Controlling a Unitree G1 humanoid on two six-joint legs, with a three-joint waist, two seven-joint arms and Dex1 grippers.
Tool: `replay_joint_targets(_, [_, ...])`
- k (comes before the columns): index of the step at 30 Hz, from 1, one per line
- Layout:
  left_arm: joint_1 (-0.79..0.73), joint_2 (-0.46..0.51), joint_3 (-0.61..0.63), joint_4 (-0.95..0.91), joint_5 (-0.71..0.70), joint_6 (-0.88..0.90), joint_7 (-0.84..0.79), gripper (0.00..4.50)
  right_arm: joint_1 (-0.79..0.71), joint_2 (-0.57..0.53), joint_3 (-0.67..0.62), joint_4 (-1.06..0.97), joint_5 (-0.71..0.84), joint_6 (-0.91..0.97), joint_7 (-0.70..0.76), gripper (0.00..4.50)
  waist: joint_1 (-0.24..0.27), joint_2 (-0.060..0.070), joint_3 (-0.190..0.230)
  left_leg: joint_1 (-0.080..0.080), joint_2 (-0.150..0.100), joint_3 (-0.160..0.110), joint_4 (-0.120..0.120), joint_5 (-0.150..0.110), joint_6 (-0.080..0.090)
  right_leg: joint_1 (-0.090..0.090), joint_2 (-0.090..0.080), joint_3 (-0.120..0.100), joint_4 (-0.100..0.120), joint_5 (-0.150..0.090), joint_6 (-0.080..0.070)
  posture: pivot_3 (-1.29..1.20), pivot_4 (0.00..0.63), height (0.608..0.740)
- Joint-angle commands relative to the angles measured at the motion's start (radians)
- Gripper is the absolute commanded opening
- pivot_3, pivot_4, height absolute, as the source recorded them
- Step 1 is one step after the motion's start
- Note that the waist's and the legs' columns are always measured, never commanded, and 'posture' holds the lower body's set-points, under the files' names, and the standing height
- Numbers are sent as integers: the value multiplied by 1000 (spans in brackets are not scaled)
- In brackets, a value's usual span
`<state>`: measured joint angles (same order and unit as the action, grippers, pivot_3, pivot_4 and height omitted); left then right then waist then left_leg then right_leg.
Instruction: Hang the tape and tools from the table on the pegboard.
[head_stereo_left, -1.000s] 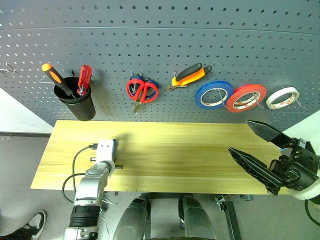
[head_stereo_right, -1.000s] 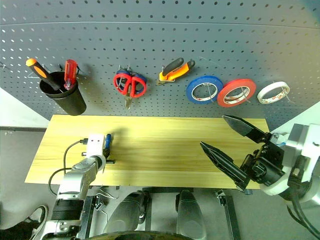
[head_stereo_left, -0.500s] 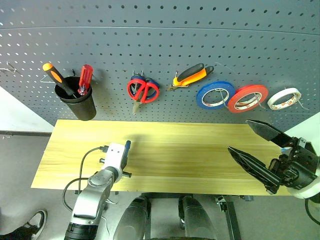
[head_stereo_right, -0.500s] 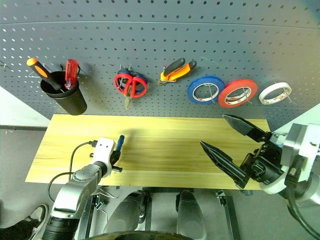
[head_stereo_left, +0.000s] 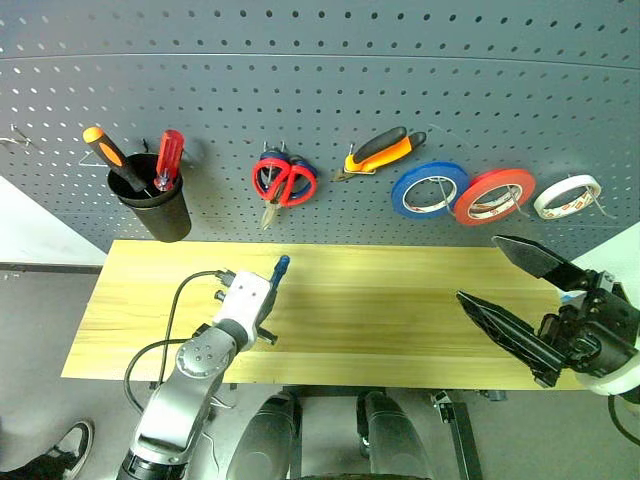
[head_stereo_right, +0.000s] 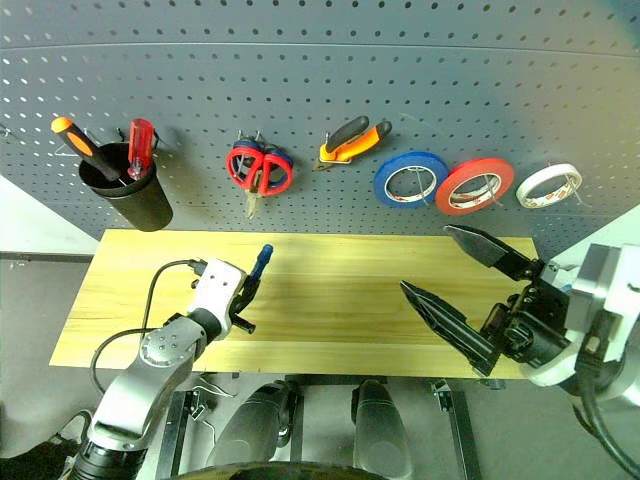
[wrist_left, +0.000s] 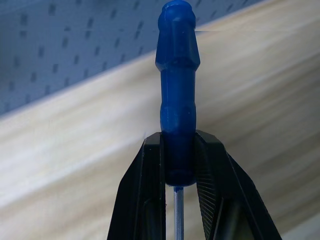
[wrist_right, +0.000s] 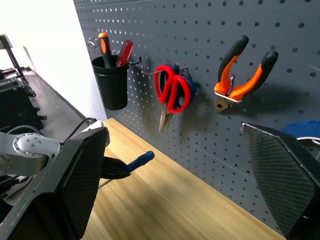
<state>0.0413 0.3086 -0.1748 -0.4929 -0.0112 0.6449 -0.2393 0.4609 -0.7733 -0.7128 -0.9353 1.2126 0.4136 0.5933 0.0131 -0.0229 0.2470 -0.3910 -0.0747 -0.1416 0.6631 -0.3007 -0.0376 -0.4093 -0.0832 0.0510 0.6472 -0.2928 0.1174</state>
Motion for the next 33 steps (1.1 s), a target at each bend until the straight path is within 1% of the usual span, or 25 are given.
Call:
replay_joint_targets(1, [6, 0, -7, -28, 19, -95, -1, 465, -4, 4, -20, -1, 14, -20, 4, 4500, 0, 0, 0, 0, 0, 0, 0, 0, 0, 0, 0, 0, 0, 0, 0, -35, 234, 723])
replay_joint_targets(9, [34, 9, -7, -4, 73, -334, 15, 465, -30, 5, -5, 17, -10, -20, 5, 4500, 0, 1, 0, 0, 0, 0, 0, 0, 0, 0, 0, 0, 0, 0, 0, -31, 224, 723])
replay_joint_targets(13, [75, 24, 5, 35, 116, -565, 33, 465, -45, 6, 5, 27, -25, -19, 9, 4500, -1, 1, -1, 0, 0, 0, 0, 0, 0, 0, 0, 0, 0, 0, 0, -30, 216, 723])
replay_joint_targets(16, [92, 25, 17, 76, 137, -680, 50, 465, -55, 6, 11, 34, -34, -17, 11, 4500, 0, 2, -1, 0, 0, 0, 0, 0, 0, 0, 0, 0, 0, 0, 0, -27, 213, 723])
replay_joint_targets(18, [118, 20, 45, 112, 159, -812, 93, 465, -57, 7, 15, 40, -47, -18, 15, 4500, 0, 2, -2, 0, 0, 0, 0, 0, 0, 0, 0, 0, 1, 0, 0, -26, 208, 723])
replay_joint_targets(21, [148, 16, 93, 177, 173, -941, 141, 465, -63, 11, 21, 48, -63, -19, 22, 4500, 0, 3, -3, 0, 0, 1, 0, 0, 0, 0, 0, 0, 0, 0, 0, -22, 203, 723])
replay_joint_targets(27, [125, 28, 158, 342, 199, -1123, 186, 465, -82, 13, 35, 60, -80, -18, 29, 4500, 0, 5, -5, 1, 0, 1, 1, 0, 0, 0, 1, 0, 2, 0, 0, -22, 197, 723])
replay_joint_targets(30, [87, 20, 163, 360, 195, -1175, 189, 465, -89, 11, 37, 70, -83, -16, 36, 4500, 2, 5, -5, 1, 0, 1, 1, 0, 0, 0, 1, 0, 2, 0, 1, -25, 196, 723])
replay_joint_targets(33, [33, -5, 165, 335, 169, -1169, 186, 465, -97, 10, 40, 77, -85, -14, 43, 4500, 0, 5, -6, 1, -1, 1, 2, 0, 0, 1, 0, 0, 2, 1, 1, -27, 193, 723])
